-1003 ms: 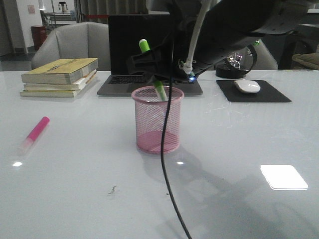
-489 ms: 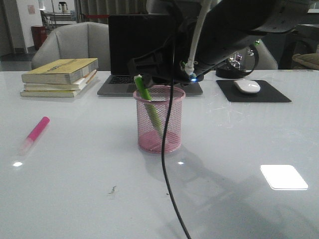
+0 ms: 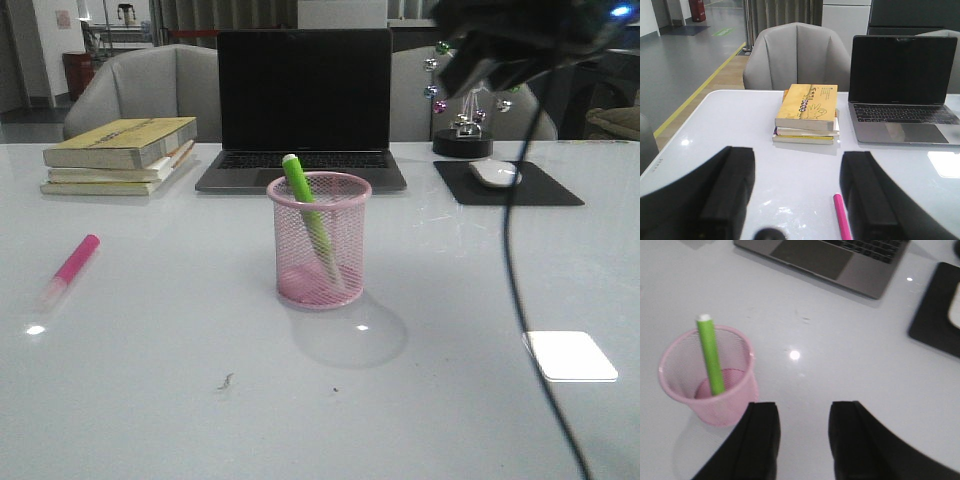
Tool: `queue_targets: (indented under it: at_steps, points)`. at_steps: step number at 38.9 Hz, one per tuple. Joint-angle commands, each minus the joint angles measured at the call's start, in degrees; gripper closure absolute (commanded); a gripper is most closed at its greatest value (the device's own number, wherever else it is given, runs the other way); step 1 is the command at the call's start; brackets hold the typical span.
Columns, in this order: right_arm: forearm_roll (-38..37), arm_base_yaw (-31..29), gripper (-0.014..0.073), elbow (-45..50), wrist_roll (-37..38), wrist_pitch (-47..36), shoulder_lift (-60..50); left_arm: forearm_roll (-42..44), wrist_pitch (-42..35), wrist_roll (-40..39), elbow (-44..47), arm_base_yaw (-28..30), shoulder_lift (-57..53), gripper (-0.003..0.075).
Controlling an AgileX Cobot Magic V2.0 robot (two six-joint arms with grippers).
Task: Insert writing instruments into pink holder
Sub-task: 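Raise the right gripper away from the holder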
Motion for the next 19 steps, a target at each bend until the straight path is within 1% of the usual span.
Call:
queue_targets:
  at_steps: [1,2,7,11,14,19]
  points:
    - [-0.60,-5.96,0.0223,2.19,-0.54,1.55,-7.98,-0.45,-4.71,-0.51,-1.78,0.03,0.29,0.0274]
    - [-0.60,-6.90,0.0223,2.95,-0.54,2.40,-9.16,-0.45,-4.71,-0.51,-1.78,0.03,0.29,0.0274]
    - [-0.64,-15.86,0.0223,7.13,-0.54,5.89,-16.15,-0.45,-4.71,-0.51,-1.78,0.03,0.29,0.0274]
    - [-1.41,-20.75,0.0223,9.48,-0.54,9.73,-22.23,-0.45,-4.71,-0.51,-1.78,0.03,0.29,0.0274]
    - [-2.98,-22.63,0.0223,10.20,-0.54,14.90,-26.26,-0.45,-4.47,-0.51,-1.78,0.03,0.29,0.0274]
    - [-3.71,-23.13,0.0223,10.45,-0.54,17.22,-29.59,-0.45,-2.30,-0.51,-1.78,0.03,1.91,0.0274]
